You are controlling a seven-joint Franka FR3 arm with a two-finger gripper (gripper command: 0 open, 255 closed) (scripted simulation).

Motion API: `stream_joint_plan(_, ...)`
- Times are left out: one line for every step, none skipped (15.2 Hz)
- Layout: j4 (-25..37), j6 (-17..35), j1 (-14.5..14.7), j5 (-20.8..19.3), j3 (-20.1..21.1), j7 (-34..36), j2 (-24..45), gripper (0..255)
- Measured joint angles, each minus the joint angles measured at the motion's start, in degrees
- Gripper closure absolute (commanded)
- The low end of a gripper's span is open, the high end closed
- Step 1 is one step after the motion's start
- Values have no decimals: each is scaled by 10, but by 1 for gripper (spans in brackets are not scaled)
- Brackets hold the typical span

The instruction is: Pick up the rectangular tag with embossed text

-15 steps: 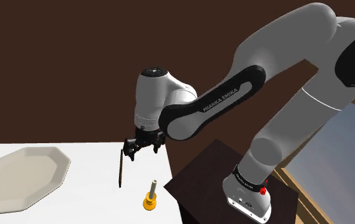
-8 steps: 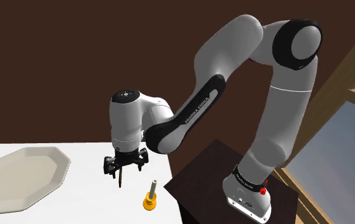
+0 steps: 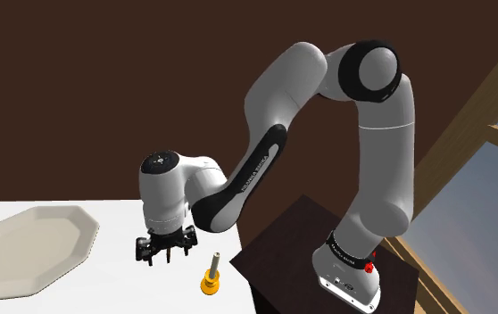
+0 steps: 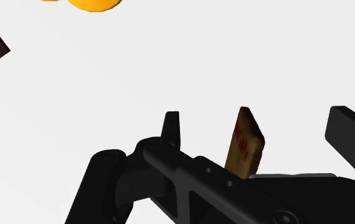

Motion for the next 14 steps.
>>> stream_joint_plan(2,4,5,-6,-5,5,7,0)
stream_joint_plan(2,8,9,-12,-10,10,12,0)
stream_joint_plan(3,10,11,-15,-12,11,14,255)
stream_joint_plan(3,11,11,-16,-13,12,15,255)
stream_joint_plan(3,11,12,-16,-14,12,16,255)
stream_joint_plan(2,11,12,-17,-14,13,16,255)
stream_joint_plan(2,11,12,-17,-14,13,16,255)
stream_joint_plan(2,12,12,-17,-14,13,16,255)
stream_joint_plan(2,12,12,-17,-14,13,16,255)
stream_joint_plan(2,12,12,-17,-14,13,16,255)
stream_joint_plan(2,12,12,-17,-14,13,16,255)
stream_joint_plan(2,12,12,-17,-14,13,16,255)
stream_joint_plan(3,12,12,-17,-14,13,17,255)
stream_joint_plan(3,9,10,-14,-12,10,14,255)
